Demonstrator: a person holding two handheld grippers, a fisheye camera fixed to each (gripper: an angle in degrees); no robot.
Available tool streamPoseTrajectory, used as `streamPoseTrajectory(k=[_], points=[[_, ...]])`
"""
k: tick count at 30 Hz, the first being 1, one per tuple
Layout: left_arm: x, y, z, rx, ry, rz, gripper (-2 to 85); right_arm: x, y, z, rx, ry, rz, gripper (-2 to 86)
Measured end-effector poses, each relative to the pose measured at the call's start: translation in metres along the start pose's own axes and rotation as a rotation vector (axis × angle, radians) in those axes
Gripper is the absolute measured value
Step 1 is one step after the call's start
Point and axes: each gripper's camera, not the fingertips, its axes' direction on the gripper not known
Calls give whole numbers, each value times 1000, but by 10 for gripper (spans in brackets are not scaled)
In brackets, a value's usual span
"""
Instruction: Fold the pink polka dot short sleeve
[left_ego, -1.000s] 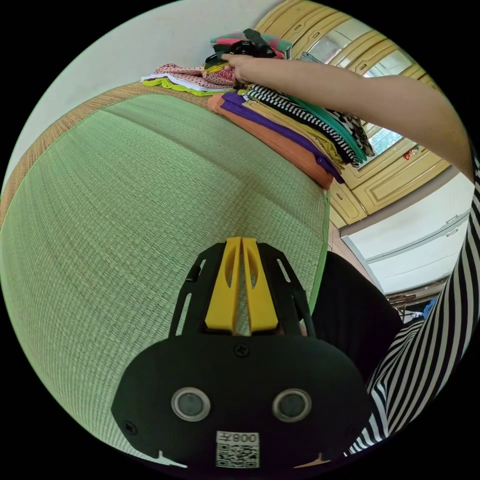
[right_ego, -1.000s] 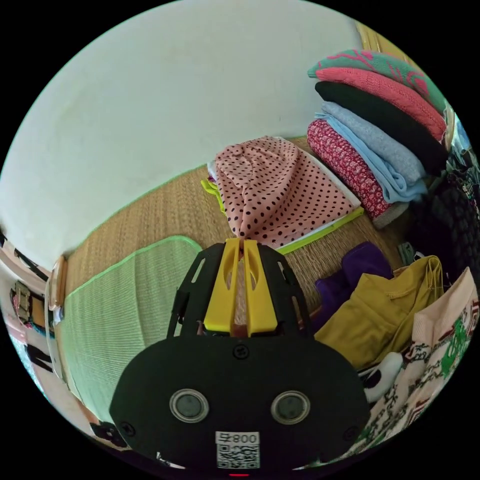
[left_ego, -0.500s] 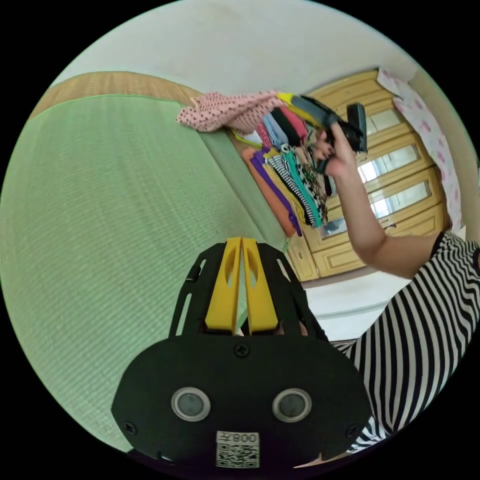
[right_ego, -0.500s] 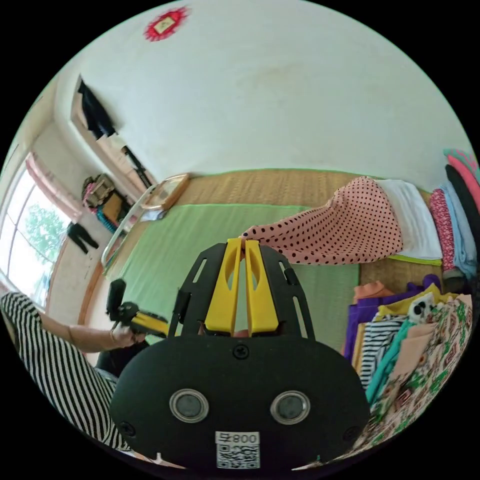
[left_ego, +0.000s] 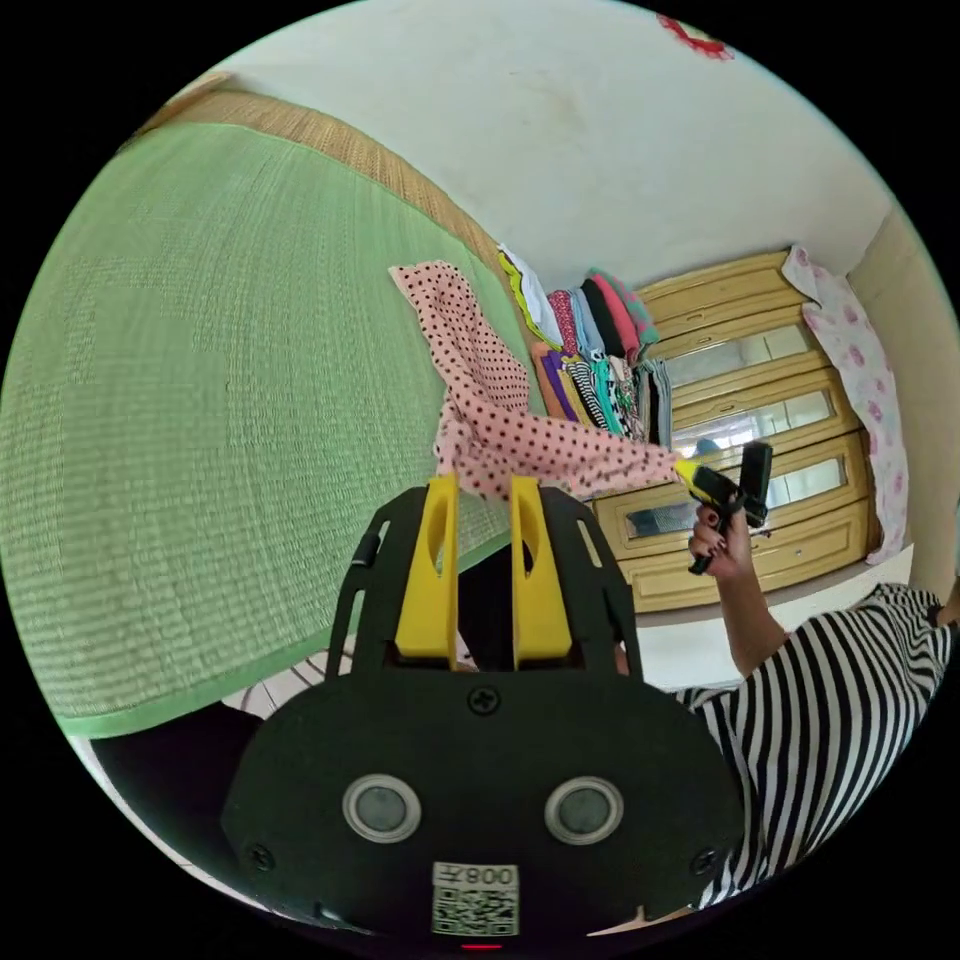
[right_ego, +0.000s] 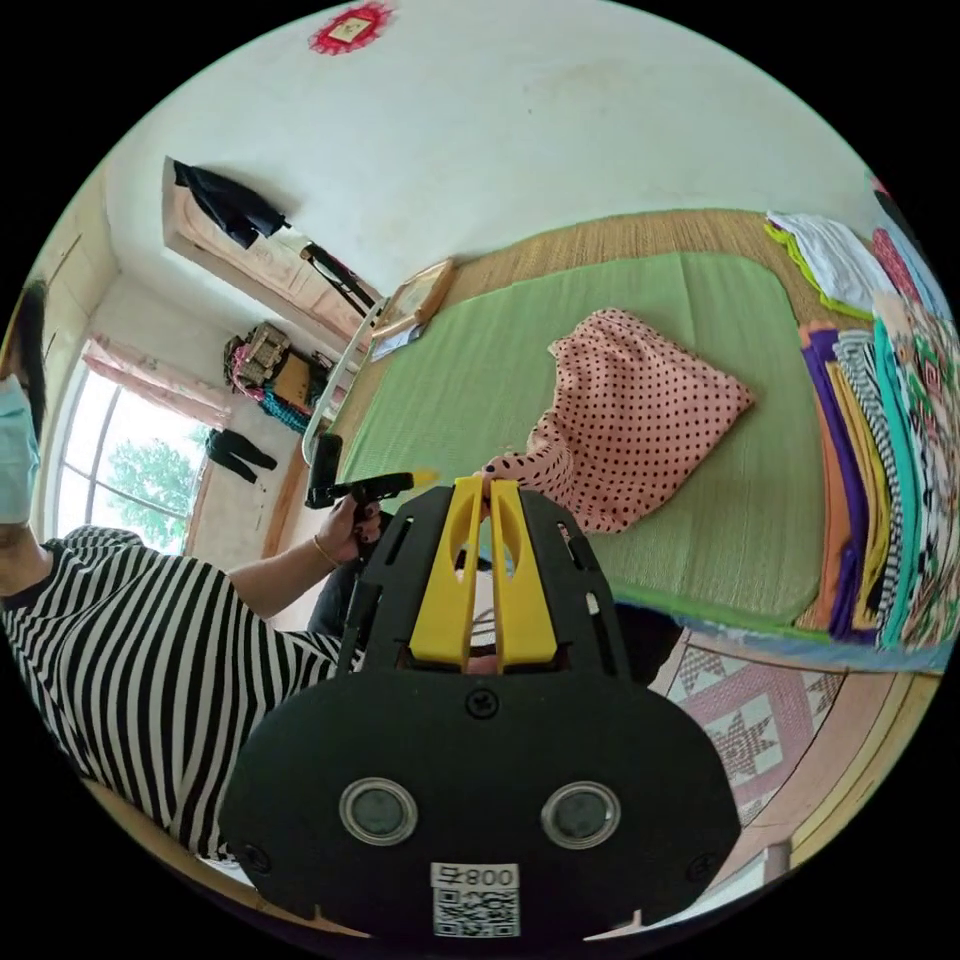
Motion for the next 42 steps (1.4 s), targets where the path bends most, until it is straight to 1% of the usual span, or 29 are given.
streamPoseTrajectory(k=[2, 5, 7, 9, 14, 18, 20, 21, 24, 26, 29, 32, 36, 38, 40, 42], points=[[-5, -7, 11, -25, 34, -31, 88, 8, 21, 2, -2, 37, 39, 10], [-5, -19, 38, -128, 56, -55, 85, 20, 38, 3, -7, 62, 76, 10], [-3, -24, 51, -190, 62, -59, 73, 28, 45, 3, -3, 70, 101, 10], [1, -26, 54, -222, 85, -67, 33, 37, 52, 5, -8, 76, 123, 11], [29, -17, 23, -199, 66, 44, 13, 76, 77, 9, -63, 192, 220, 15], [53, 4, -3, -167, 124, 85, 8, 95, 95, 6, -24, 185, 277, 28], [64, 11, -8, -168, 153, 99, 7, 95, 98, 9, -7, 184, 269, 50], [72, 16, -10, -170, 168, 114, 7, 93, 98, 10, -4, 178, 265, 57], [98, 22, -13, -192, 165, 185, 6, 77, 91, 29, -6, 58, 191, 77], [115, 24, -14, -210, 150, 240, 6, 60, 77, 58, -59, -6, 111, 83], [141, 26, -16, -239, 100, 328, 7, 49, 63, 89, -102, -45, 56, 86], [160, 29, -18, -263, 63, 392, 8, 52, 57, 102, -99, -103, 61, 87], [177, 29, -19, -279, 63, 434, 11, 60, 60, 116, -141, -107, 81, 82], [181, 29, -19, -293, 67, 438, 13, 66, 66, 126, -169, -138, 101, 61], [182, 29, -20, -297, 87, 433, 16, 72, 71, 130, -168, -158, 116, 40], [178, 27, -30, -280, 156, 408, 25, 76, 76, 130, -165, -189, 123, 27]])
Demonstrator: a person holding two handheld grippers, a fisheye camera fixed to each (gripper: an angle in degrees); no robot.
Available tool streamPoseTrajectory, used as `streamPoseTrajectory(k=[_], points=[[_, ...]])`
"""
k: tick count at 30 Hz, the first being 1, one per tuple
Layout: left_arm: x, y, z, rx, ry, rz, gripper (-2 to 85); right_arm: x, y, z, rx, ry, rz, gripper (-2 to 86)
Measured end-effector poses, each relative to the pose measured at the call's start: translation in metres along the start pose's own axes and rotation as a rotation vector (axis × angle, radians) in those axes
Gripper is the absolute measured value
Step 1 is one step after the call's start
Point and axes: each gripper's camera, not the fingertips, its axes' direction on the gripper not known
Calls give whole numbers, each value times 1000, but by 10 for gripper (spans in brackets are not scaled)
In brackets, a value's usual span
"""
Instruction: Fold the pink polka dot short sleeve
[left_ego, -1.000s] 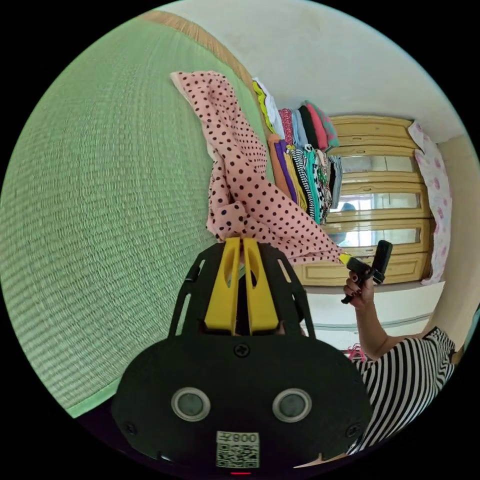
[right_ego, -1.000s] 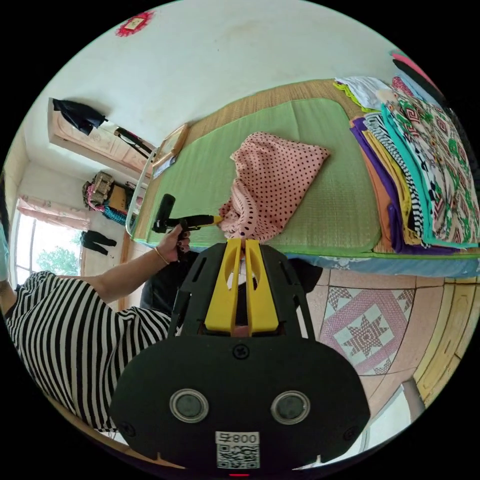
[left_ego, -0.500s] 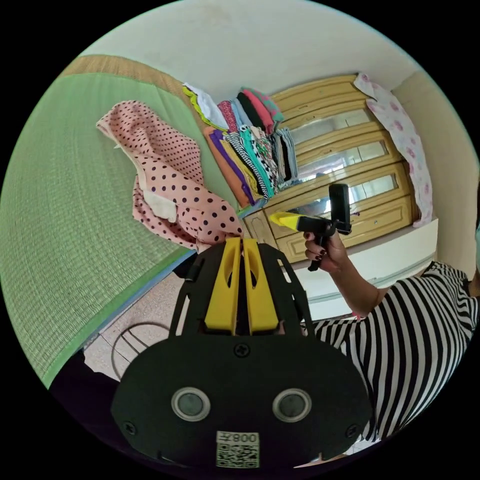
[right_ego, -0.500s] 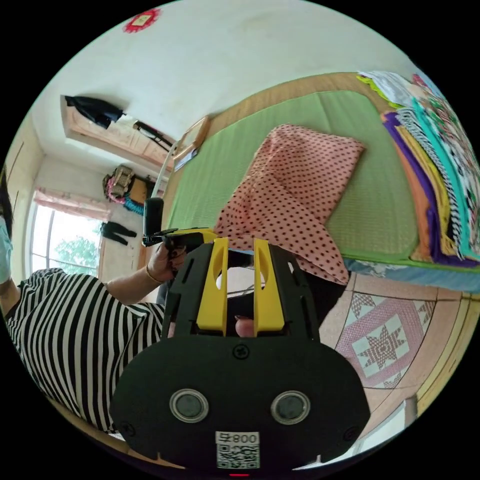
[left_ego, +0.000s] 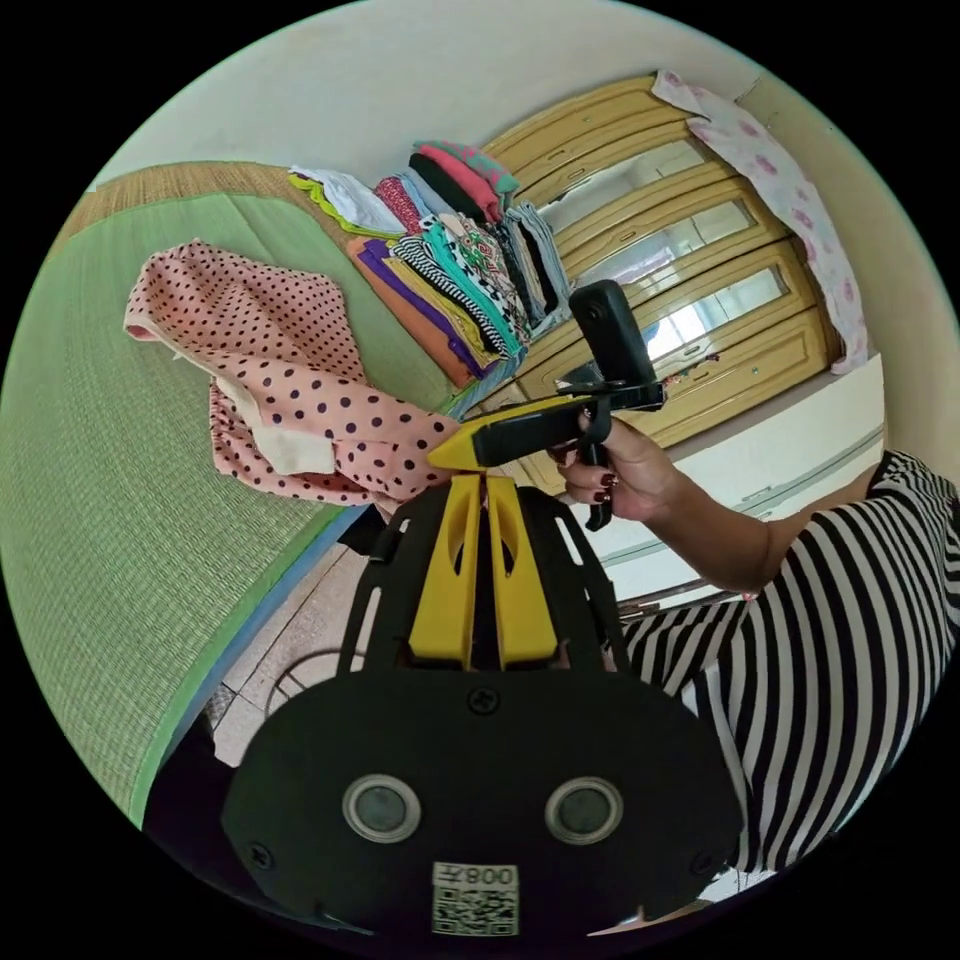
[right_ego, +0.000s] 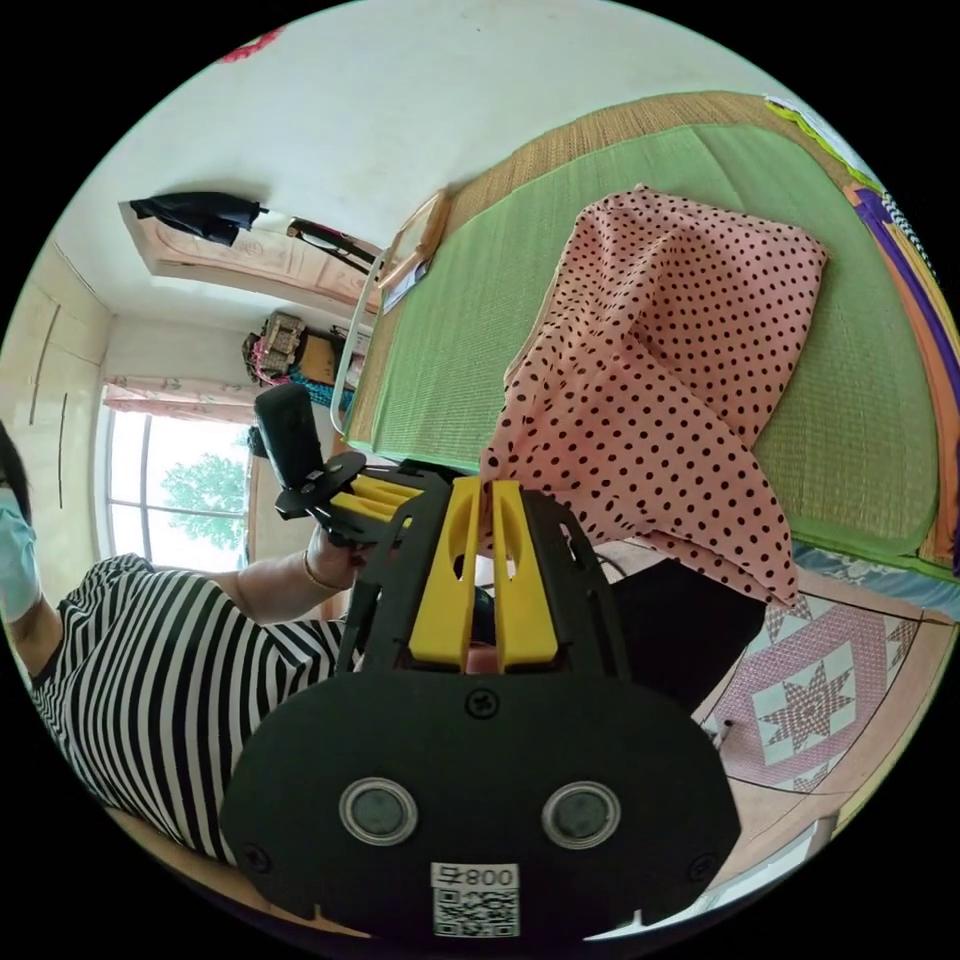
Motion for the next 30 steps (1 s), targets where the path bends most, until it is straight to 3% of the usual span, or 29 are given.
streamPoseTrajectory(k=[8, 15, 23, 30], points=[[-71, -8, -64, 185, 4, -285, 82, 11, 27, -10, 10, -16, -2, 9], [-138, -72, -94, 186, -82, -475, 99, 17, 38, -4, 5, -64, 4, 8], [-166, -118, -110, 117, -161, -569, 102, 25, 55, 5, -18, -131, 23, 8], [-146, -105, -120, 136, -7, -568, 28, 20, 73, 5, -9, -143, 20, 9]])
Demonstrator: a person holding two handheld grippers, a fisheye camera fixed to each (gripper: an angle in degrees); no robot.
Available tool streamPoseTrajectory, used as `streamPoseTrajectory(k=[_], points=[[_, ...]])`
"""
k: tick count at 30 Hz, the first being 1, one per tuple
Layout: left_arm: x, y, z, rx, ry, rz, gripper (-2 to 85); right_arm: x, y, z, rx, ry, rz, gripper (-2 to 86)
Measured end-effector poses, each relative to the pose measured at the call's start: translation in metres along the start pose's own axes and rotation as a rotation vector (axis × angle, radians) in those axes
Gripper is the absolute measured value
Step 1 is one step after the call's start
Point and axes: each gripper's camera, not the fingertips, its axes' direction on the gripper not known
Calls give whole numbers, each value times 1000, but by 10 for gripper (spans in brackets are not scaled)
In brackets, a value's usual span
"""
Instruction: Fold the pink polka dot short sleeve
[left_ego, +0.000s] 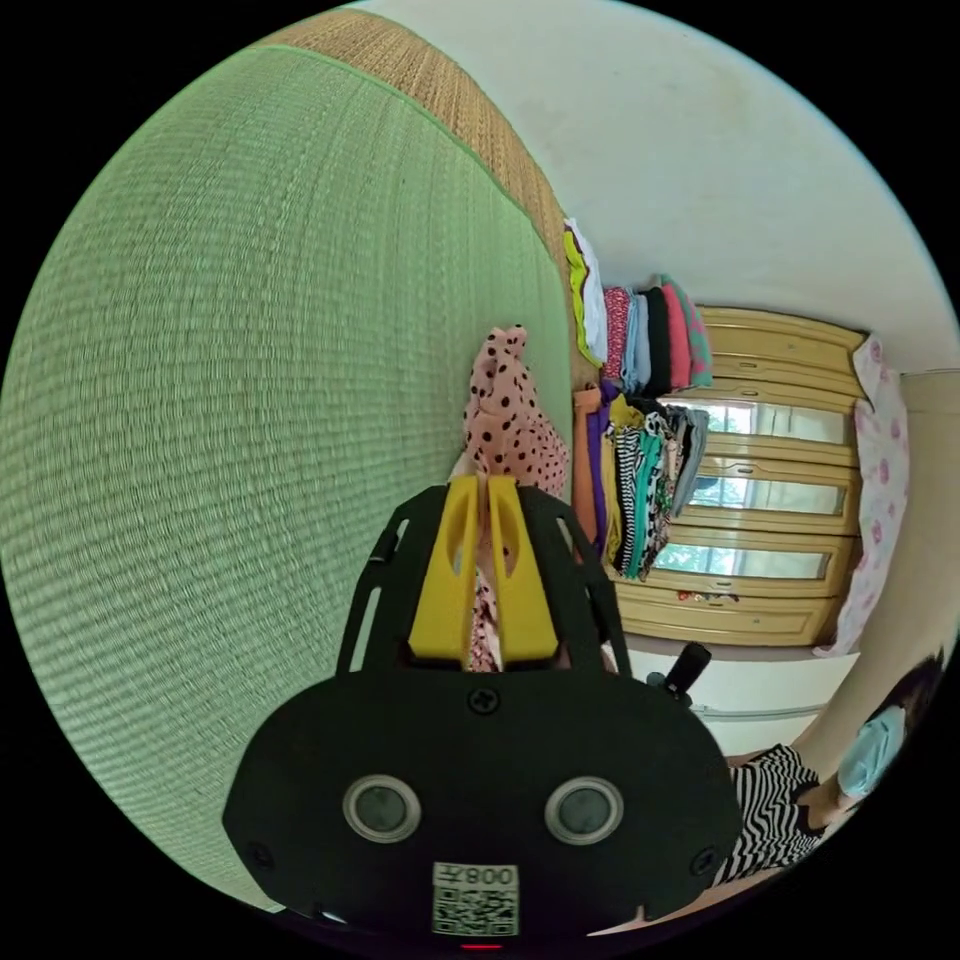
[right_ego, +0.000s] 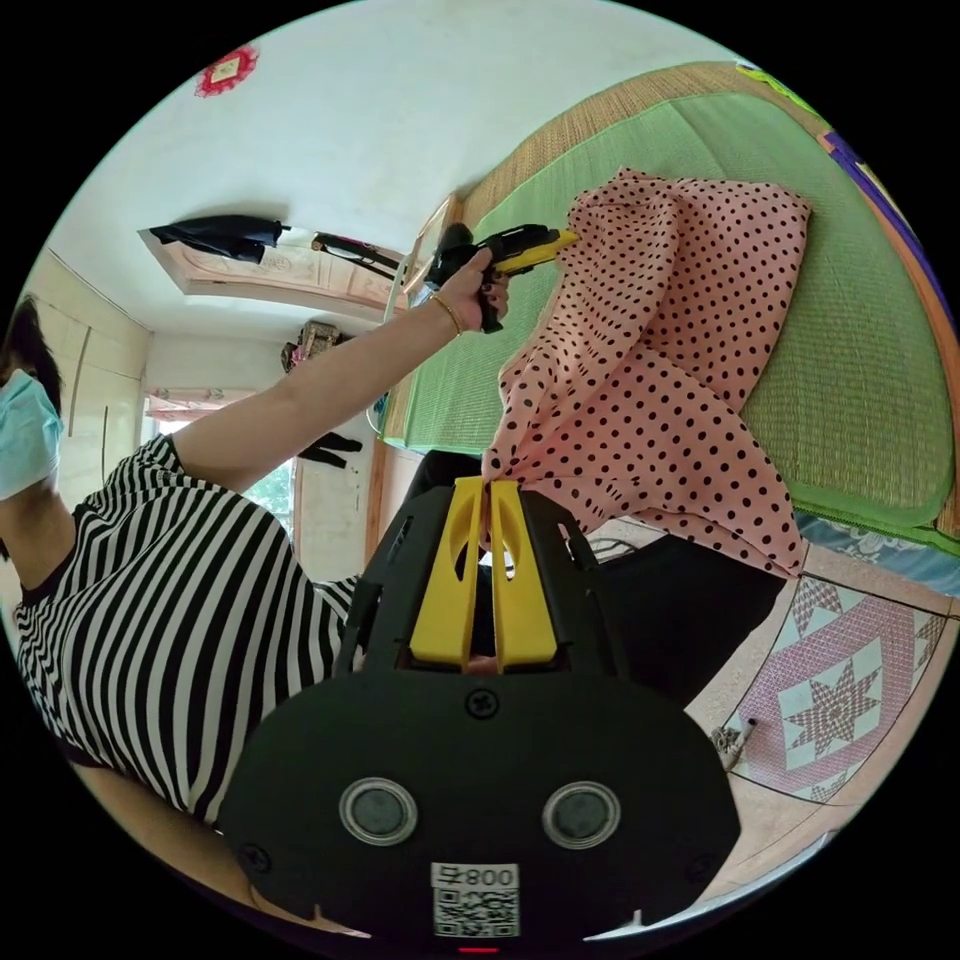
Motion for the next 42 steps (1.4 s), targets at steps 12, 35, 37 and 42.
streamPoseTrajectory(k=[12, 35, 37, 42], points=[[43, 179, -158, 369, 481, 57, 16, -67, 74, -28, 128, 85, -112, 8], [287, 561, -391, 855, 444, 1057, 14, -355, 257, -123, 782, 247, -876, 8], [296, 578, -398, 870, 430, 1106, 13, -365, 267, -127, 818, 235, -920, 8], [312, 610, -411, 902, 342, 1179, 14, -380, 276, -132, 872, 214, -978, 7]])
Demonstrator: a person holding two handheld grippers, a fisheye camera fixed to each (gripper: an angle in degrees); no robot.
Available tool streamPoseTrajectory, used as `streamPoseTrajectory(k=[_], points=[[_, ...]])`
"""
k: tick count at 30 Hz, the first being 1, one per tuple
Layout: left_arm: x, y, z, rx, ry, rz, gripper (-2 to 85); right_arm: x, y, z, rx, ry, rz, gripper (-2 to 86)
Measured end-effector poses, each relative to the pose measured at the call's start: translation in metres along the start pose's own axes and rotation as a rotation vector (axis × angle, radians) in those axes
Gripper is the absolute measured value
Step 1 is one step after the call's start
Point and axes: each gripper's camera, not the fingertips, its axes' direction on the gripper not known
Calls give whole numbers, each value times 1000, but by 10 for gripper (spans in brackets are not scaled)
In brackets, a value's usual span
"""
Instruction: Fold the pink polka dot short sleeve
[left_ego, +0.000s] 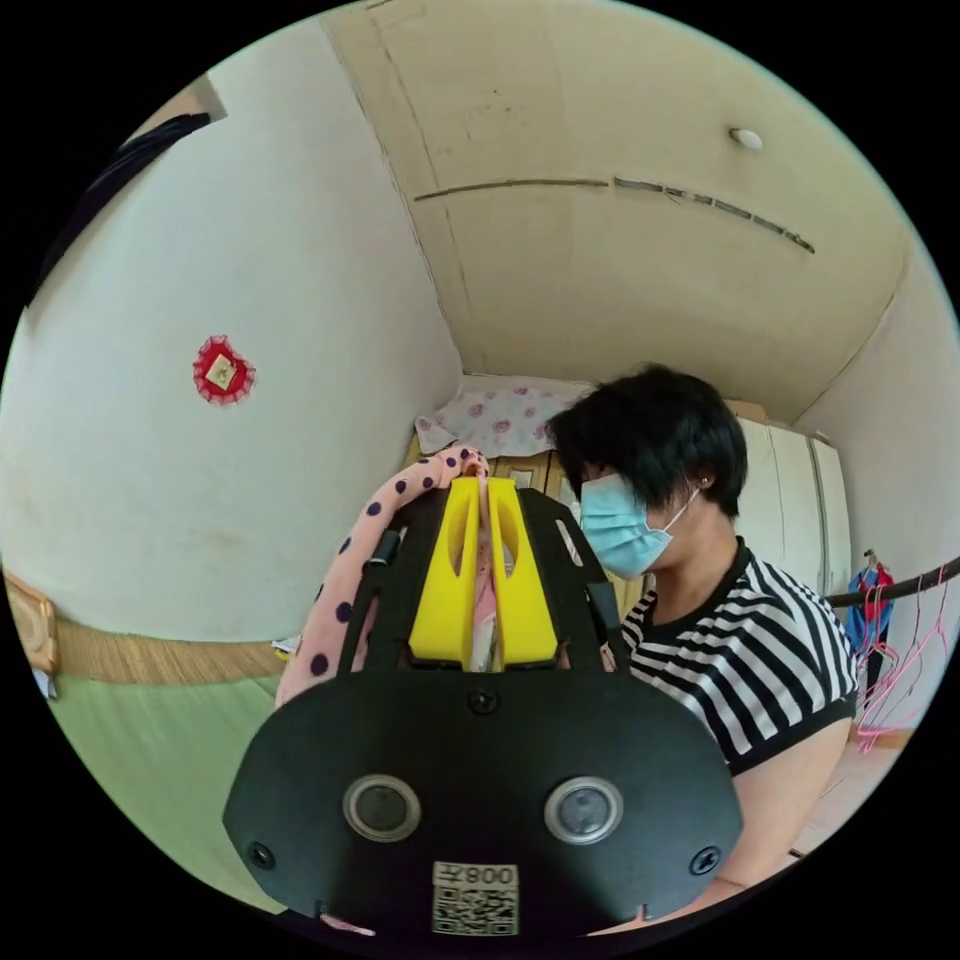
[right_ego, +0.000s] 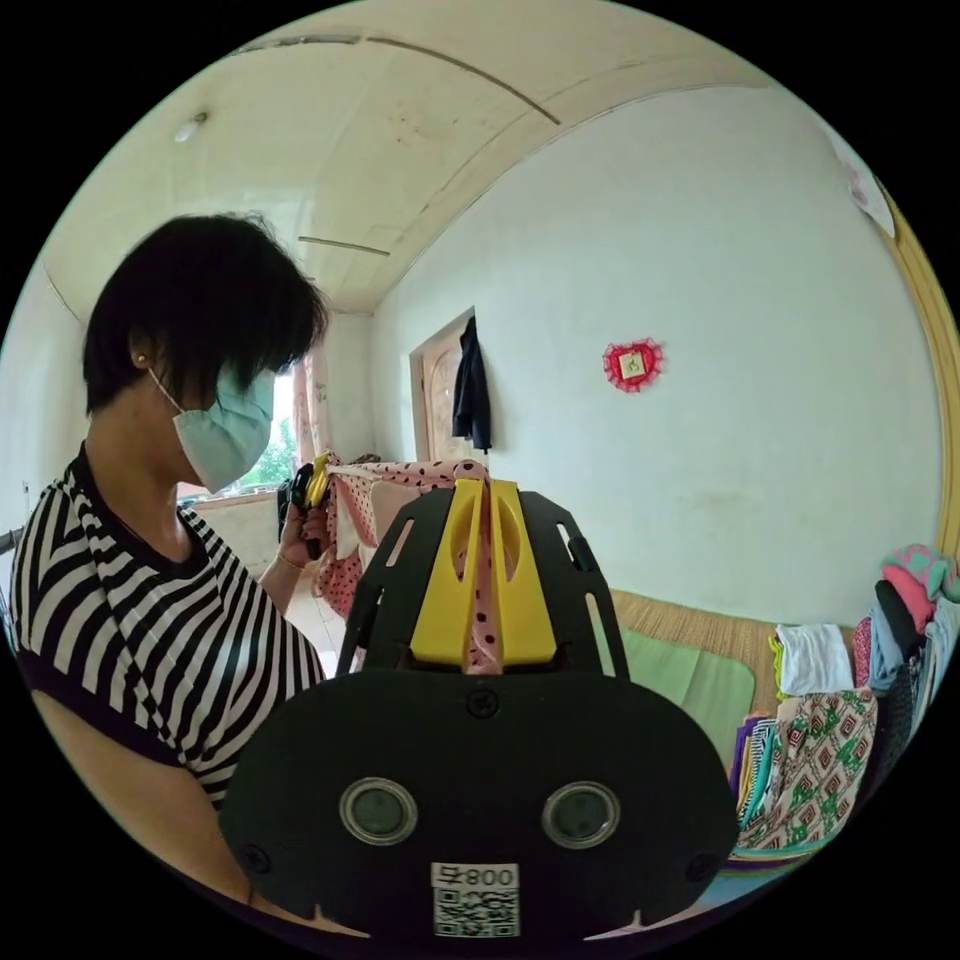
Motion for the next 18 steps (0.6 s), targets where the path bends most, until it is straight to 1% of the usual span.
streamPoseTrajectory(k=[4, 7, 10, 13, 15, 16, 18], points=[[-2, -6, -3, -5, -16, 11, 14, 11, -7, 15, -10, 10, -3, 7], [-21, -9, -4, -10, -40, -20, 15, 32, -12, 35, -27, 8, 10, 8], [-54, -11, 0, -40, -84, -60, 15, 62, -19, 68, -82, 50, 6, 8], [-107, -12, 9, -83, -146, -125, 16, 108, -26, 115, -151, 96, 5, 8], [-165, -8, 18, -126, -208, -201, 17, 145, -28, 149, -193, 108, 13, 8], [-182, -5, 20, -140, -236, -226, 17, 174, -29, 174, -223, 116, 38, 9], [-250, 7, 31, -196, -338, -301, 19, 221, -27, 218, -285, 122, 59, 9]])
